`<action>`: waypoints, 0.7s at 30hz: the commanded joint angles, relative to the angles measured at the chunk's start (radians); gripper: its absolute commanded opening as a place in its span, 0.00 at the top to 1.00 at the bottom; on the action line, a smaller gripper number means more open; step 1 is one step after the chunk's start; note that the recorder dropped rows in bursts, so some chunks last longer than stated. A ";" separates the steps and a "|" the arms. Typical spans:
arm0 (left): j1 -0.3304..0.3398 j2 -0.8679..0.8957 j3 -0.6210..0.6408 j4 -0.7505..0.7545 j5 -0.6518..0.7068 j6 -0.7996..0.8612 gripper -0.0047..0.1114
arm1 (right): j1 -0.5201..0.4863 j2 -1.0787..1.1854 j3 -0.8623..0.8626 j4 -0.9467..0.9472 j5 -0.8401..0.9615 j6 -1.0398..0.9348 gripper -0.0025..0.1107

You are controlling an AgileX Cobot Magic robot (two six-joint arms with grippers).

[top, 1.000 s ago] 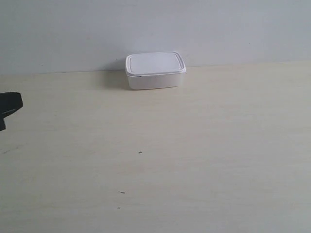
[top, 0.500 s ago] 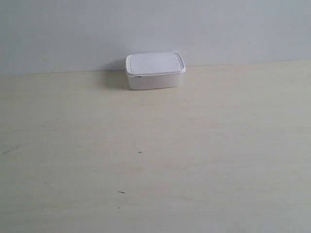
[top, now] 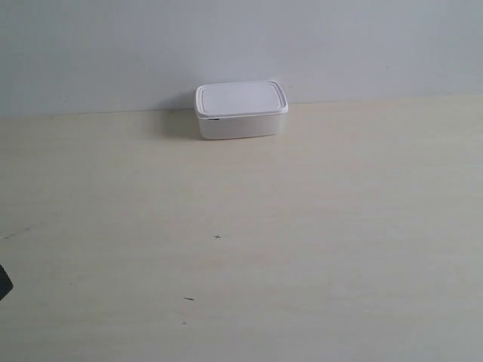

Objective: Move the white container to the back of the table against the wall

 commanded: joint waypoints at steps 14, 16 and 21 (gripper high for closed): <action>-0.002 -0.008 0.004 0.090 0.012 -0.016 0.96 | 0.001 -0.091 0.356 0.128 -0.201 -0.008 0.98; -0.002 -0.008 0.004 0.118 0.012 -0.016 0.96 | 0.001 -0.091 0.391 0.133 -0.230 -0.008 0.98; -0.002 -0.008 0.004 0.133 0.012 -0.011 0.96 | 0.001 -0.091 0.480 0.138 -0.300 -0.008 0.98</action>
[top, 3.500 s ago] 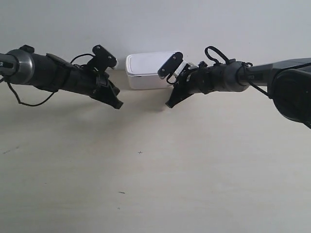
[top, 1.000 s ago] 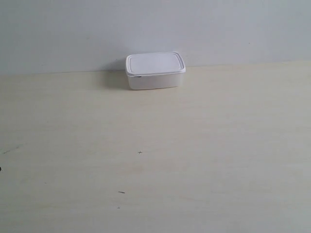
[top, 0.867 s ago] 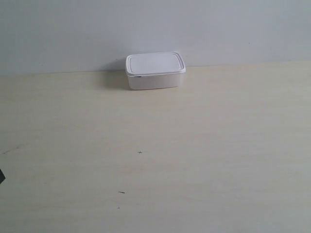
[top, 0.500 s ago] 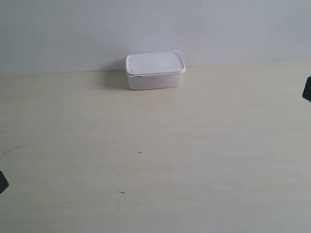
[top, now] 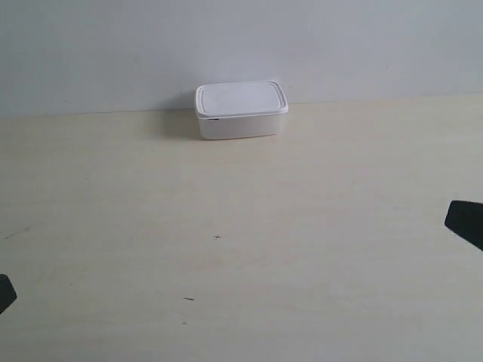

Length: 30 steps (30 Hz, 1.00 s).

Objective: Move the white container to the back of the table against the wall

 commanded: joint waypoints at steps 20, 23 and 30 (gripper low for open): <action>-0.002 -0.008 0.004 0.103 0.038 0.004 0.96 | 0.001 -0.004 0.276 0.011 -0.316 -0.033 0.98; -0.002 -0.008 0.004 0.149 0.020 0.004 0.96 | 0.001 -0.004 0.290 0.011 -0.372 -0.033 0.98; -0.002 -0.008 0.004 0.192 0.016 0.000 0.96 | 0.042 -0.004 0.290 -0.001 -0.373 -0.060 0.98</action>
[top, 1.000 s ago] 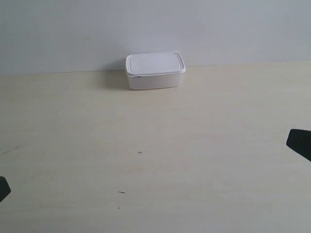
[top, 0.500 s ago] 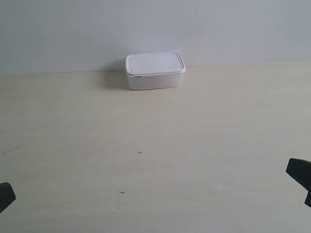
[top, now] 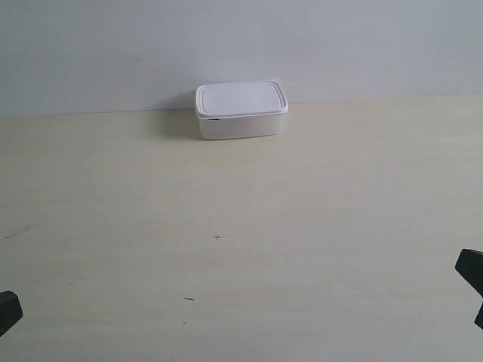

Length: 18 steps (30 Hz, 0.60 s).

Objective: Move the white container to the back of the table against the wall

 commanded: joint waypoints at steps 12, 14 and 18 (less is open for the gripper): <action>-0.002 -0.008 0.004 0.117 -0.003 -0.005 0.96 | 0.046 -0.004 0.005 0.061 0.027 0.032 0.98; -0.002 -0.008 0.004 0.117 0.004 -0.005 0.96 | 0.046 -0.004 0.005 0.097 0.037 0.088 0.98; -0.002 -0.008 0.004 0.117 0.004 -0.005 0.96 | 0.046 -0.004 0.005 0.101 0.037 0.096 0.98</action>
